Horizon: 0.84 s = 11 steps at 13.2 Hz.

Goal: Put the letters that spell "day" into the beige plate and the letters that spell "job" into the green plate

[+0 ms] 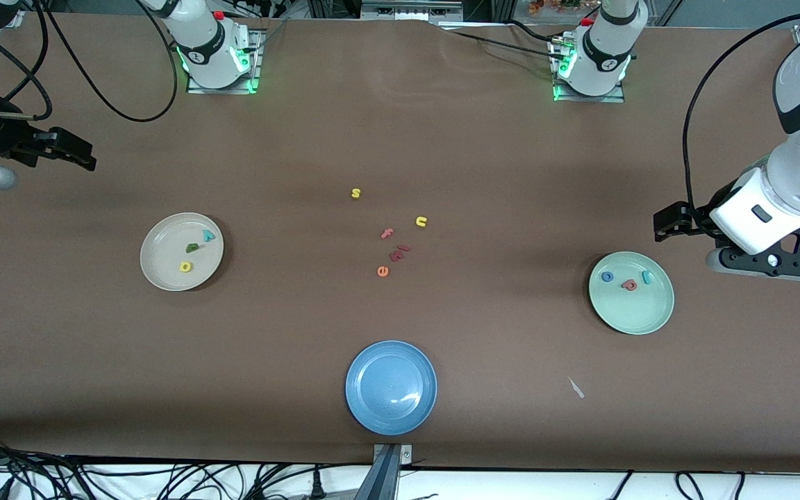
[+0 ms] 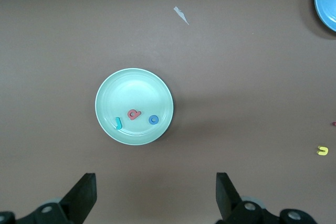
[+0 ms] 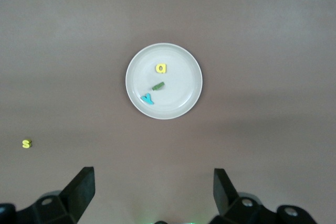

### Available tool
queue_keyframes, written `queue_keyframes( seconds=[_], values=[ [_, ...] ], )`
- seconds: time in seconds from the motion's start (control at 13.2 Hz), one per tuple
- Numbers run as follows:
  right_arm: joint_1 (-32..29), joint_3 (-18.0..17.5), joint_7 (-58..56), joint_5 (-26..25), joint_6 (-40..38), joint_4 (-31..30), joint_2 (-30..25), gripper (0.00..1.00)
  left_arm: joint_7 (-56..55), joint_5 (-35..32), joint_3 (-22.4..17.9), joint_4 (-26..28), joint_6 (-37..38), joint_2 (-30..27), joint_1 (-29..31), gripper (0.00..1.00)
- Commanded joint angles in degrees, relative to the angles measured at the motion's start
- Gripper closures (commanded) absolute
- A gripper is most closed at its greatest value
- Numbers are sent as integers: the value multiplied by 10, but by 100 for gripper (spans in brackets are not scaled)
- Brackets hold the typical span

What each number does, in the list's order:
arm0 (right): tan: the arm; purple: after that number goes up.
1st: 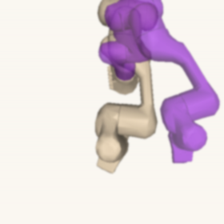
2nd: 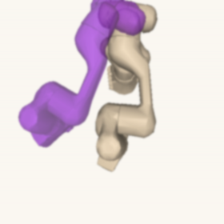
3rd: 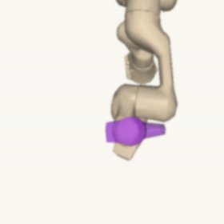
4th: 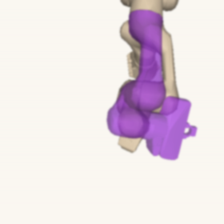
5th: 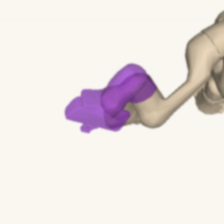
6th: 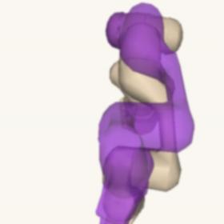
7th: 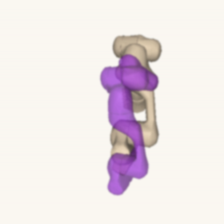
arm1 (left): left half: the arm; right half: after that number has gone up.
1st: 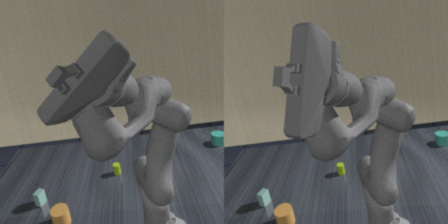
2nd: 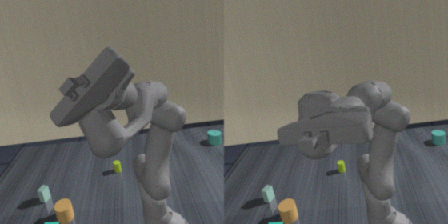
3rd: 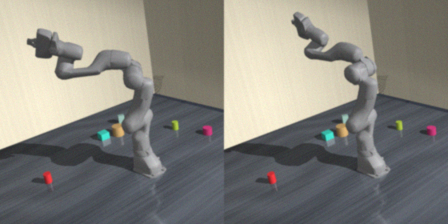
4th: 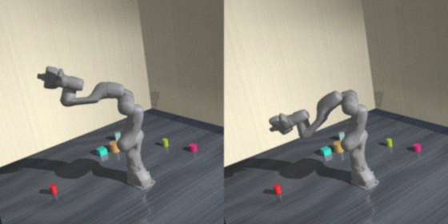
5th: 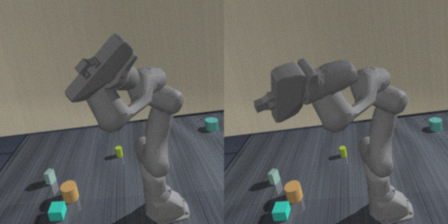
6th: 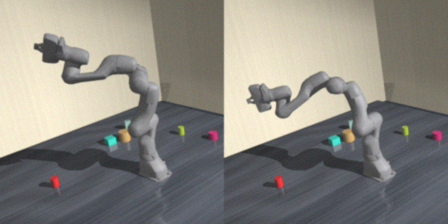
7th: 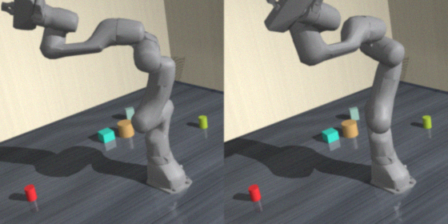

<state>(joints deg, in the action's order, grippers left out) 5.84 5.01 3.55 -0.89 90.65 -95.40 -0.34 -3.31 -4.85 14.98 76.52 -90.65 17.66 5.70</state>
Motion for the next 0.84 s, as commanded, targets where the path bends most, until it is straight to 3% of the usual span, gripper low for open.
queue_keyframes(
  seconds=[0.0,0.76],
  values=[
    [0,-1,-10,1,6,4,-5,0,6,17,-2,15,-6,-15,3,0],
    [-1,-1,-38,-2,2,5,0,0,9,16,-2,14,-6,-11,4,0]
  ],
)
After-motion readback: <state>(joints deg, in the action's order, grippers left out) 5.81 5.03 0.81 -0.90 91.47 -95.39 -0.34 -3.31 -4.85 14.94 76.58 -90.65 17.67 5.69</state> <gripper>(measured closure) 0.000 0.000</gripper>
